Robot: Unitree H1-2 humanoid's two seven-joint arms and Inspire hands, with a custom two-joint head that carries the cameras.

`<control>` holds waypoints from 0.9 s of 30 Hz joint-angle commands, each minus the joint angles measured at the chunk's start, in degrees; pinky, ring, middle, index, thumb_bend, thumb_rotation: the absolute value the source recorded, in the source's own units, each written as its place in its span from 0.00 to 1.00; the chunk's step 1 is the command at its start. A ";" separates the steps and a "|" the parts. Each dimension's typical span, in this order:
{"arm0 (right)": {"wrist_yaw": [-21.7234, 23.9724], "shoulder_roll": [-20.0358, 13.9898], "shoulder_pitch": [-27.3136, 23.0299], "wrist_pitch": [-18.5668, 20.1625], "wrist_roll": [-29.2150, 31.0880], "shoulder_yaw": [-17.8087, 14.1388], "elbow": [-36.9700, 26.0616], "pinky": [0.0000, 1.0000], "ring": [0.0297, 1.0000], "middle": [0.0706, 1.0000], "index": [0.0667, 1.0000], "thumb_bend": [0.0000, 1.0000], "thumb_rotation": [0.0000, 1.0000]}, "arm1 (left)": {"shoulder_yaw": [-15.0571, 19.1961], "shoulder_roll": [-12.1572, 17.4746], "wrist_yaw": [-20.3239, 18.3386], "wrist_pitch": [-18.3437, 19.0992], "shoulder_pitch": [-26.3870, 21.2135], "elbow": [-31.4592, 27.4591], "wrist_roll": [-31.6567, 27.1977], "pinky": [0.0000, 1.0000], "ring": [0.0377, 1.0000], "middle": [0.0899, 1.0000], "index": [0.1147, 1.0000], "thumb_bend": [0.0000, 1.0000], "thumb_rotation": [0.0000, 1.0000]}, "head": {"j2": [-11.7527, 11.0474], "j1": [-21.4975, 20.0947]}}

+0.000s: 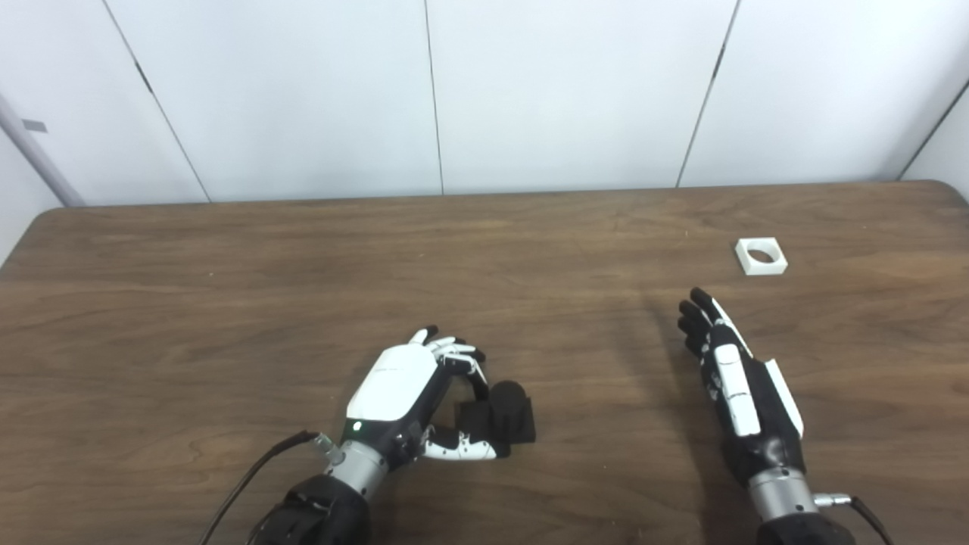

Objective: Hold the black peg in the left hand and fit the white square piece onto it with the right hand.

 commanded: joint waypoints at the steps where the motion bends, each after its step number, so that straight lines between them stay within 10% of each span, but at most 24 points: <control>1: -0.79 -0.61 -2.24 -0.56 -3.53 -0.55 -2.77 0.89 0.90 0.88 0.84 0.49 0.76 | -0.78 0.85 -1.50 -0.90 0.61 0.34 -0.10 1.00 0.86 0.76 0.42 0.52 0.05 | -0.13 -0.69; 9: -1.37 -3.32 -8.28 6.55 -15.41 -1.78 -4.51 0.92 0.92 0.88 0.71 0.49 0.45 | -0.27 1.74 -2.12 -0.43 0.83 -0.62 0.17 0.98 0.84 0.75 0.42 0.52 0.05 | -1.64 -6.95; 27: 6.03 -19.69 -20.40 13.66 -31.88 -0.46 1.77 0.91 0.96 0.92 0.72 0.74 0.21 | 0.61 2.74 -1.06 -2.82 1.31 0.62 0.01 0.92 0.82 0.73 0.42 0.52 0.05 | -4.32 -13.57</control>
